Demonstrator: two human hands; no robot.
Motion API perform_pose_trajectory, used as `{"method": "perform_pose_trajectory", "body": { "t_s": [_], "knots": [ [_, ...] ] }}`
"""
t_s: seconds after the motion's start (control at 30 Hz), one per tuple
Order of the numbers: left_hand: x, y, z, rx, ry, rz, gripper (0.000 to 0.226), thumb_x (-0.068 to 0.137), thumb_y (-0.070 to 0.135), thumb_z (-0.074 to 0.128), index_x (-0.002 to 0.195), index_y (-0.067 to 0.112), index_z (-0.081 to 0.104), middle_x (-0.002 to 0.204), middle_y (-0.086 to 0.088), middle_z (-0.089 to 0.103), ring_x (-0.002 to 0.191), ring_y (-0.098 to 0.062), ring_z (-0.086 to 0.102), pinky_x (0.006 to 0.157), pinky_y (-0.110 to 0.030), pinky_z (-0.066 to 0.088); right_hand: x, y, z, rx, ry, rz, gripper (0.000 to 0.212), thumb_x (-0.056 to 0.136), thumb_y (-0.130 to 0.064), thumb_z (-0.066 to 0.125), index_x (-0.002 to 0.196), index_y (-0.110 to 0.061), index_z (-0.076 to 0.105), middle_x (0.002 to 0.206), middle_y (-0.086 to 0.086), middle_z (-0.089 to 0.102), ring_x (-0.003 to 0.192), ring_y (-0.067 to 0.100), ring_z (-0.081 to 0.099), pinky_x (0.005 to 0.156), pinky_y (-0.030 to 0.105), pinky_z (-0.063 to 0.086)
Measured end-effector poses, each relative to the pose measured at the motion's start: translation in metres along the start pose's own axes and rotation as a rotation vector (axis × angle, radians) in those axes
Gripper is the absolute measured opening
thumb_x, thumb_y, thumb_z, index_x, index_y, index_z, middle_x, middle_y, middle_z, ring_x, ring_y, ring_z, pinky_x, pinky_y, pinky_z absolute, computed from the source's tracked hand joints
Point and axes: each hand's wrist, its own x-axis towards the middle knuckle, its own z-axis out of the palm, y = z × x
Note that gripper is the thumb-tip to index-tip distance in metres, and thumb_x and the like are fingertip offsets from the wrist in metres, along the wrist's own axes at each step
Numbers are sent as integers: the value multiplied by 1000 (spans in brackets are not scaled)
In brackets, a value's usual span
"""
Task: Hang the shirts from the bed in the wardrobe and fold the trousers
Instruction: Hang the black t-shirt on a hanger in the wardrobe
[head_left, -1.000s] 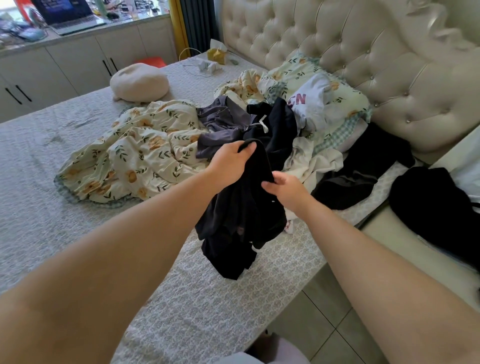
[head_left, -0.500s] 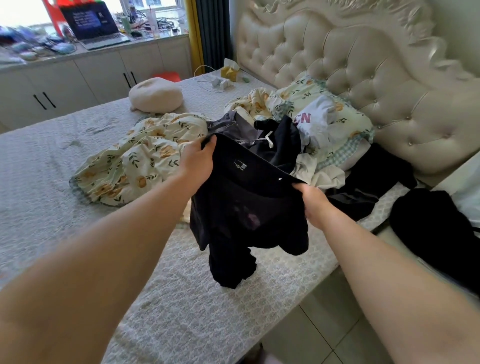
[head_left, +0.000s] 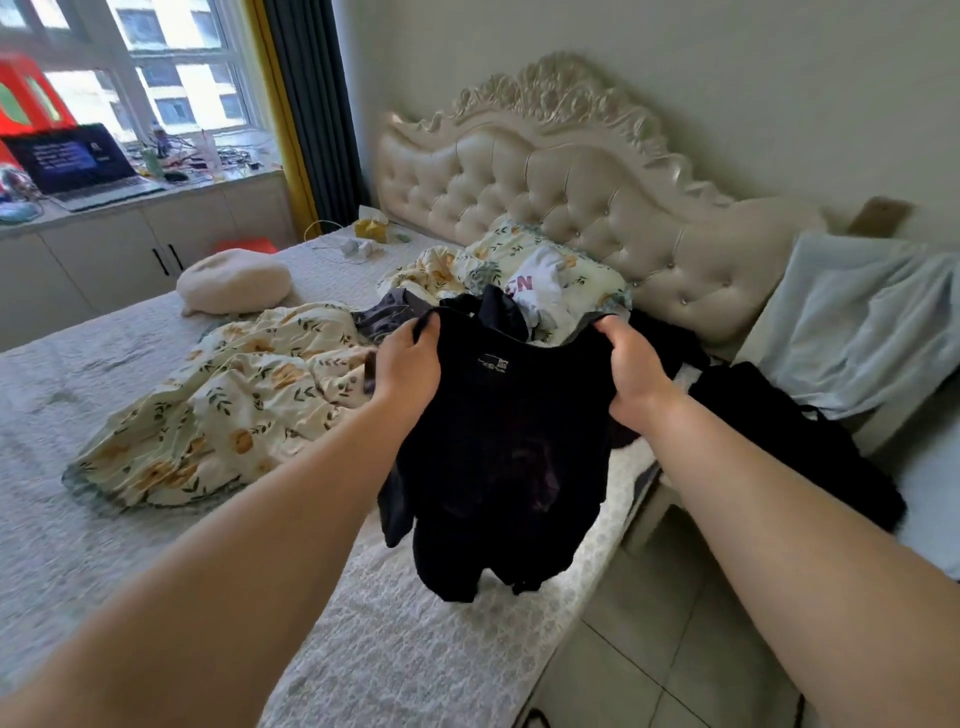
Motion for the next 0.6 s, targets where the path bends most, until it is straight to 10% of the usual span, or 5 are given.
{"method": "perform_pose_trajectory", "body": {
  "t_s": [0.23, 0.6],
  "knots": [
    [-57, 71, 37, -97, -208, 150, 27, 98, 40, 43, 108, 23, 63, 88, 8, 64, 89, -19, 62, 80, -34, 49, -87, -49, -27, 0, 142, -177, 47, 93, -32, 45, 57, -22, 74, 61, -4, 67, 55, 9, 66, 49, 18, 50],
    [-181, 203, 107, -317, -455, 394, 36, 100, 35, 41, 129, 20, 56, 107, 12, 55, 103, -7, 50, 88, -24, 37, -230, -140, -95, -82, 426, -351, 43, 90, -33, 52, 55, -19, 72, 55, -5, 66, 52, 10, 64, 52, 21, 49]
  ]
}}
